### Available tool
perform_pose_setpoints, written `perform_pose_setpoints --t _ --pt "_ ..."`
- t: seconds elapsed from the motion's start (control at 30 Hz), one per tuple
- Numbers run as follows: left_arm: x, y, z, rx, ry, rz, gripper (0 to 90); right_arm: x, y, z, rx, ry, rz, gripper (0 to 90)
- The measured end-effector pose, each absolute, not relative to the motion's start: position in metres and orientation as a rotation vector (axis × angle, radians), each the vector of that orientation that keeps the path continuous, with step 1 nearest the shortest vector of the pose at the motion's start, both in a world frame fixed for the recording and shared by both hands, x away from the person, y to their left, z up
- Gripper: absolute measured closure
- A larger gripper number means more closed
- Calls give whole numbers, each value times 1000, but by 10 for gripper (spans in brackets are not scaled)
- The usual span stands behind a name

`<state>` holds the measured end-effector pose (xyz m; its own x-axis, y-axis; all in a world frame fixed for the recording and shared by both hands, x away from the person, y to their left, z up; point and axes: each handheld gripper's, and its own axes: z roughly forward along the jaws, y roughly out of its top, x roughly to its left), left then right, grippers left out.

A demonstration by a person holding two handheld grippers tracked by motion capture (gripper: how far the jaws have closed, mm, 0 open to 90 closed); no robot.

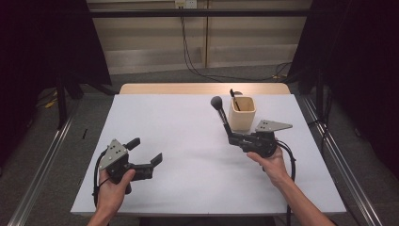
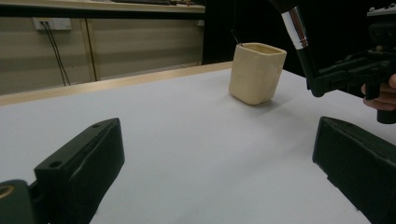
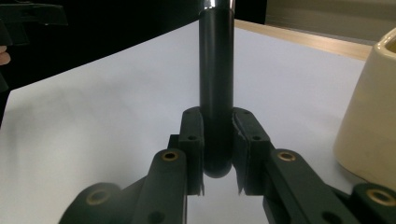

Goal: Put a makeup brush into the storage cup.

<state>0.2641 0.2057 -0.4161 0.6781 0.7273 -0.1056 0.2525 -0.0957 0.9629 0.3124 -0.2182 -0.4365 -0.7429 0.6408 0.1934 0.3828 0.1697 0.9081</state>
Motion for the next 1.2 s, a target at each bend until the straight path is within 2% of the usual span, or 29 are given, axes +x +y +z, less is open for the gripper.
perform_pose_setpoints --t 0.8,1.2 --pt "281 153 -403 1691 611 391 29 304 -208 -433 919 2228 1667 756" --pt "285 121 -393 1683 581 337 34 299 -201 -431 876 2241 1693 756"
